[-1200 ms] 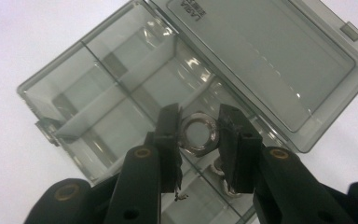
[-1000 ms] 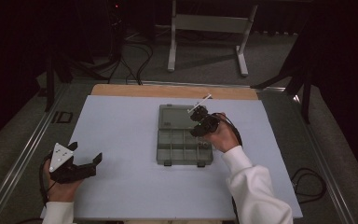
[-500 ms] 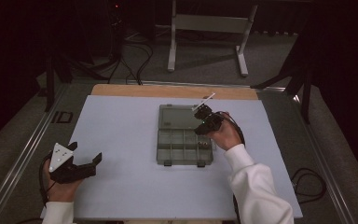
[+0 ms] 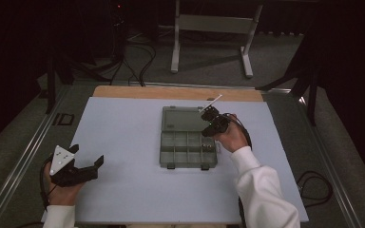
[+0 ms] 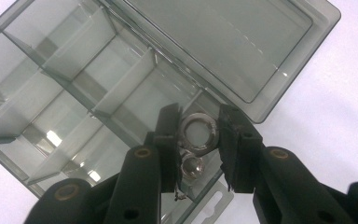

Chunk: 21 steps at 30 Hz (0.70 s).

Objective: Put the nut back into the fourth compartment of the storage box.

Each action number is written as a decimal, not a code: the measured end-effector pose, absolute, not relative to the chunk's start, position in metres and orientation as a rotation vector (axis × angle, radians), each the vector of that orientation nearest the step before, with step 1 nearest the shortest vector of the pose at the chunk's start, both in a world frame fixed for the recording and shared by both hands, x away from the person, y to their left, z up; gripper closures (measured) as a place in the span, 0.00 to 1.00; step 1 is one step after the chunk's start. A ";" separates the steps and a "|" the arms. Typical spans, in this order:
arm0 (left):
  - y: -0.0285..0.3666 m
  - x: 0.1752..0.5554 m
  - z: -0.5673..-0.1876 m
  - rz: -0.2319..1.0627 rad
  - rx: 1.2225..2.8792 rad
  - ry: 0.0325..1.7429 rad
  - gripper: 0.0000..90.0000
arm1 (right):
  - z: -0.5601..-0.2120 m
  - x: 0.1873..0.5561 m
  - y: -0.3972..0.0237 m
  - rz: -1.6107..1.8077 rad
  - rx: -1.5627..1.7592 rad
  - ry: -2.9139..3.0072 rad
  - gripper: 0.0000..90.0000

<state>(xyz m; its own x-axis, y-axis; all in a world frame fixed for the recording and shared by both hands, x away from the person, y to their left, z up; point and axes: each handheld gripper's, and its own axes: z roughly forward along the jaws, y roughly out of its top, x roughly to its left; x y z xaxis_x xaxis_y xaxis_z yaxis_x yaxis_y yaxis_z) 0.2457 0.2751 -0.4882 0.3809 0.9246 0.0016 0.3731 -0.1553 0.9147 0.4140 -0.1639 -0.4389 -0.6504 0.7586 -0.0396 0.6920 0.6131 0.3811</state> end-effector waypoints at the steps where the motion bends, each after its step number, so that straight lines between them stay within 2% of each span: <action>1: 0.275 0.246 -0.488 0.751 1.720 1.150 0.04 | -0.440 0.415 -0.166 0.490 1.206 2.638 0.78; 21: 0.275 0.246 -0.488 0.750 1.720 1.150 0.04 | -0.457 0.417 -0.176 0.442 1.257 2.643 0.78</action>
<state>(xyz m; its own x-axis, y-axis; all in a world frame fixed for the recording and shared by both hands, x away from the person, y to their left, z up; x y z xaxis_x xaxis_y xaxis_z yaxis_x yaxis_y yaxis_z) 0.2460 0.2748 -0.4885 0.3818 0.9242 0.0012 0.3736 -0.1555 0.9145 0.4166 -0.1757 -0.4574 -0.6256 0.7793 -0.0355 0.7253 0.5979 0.3412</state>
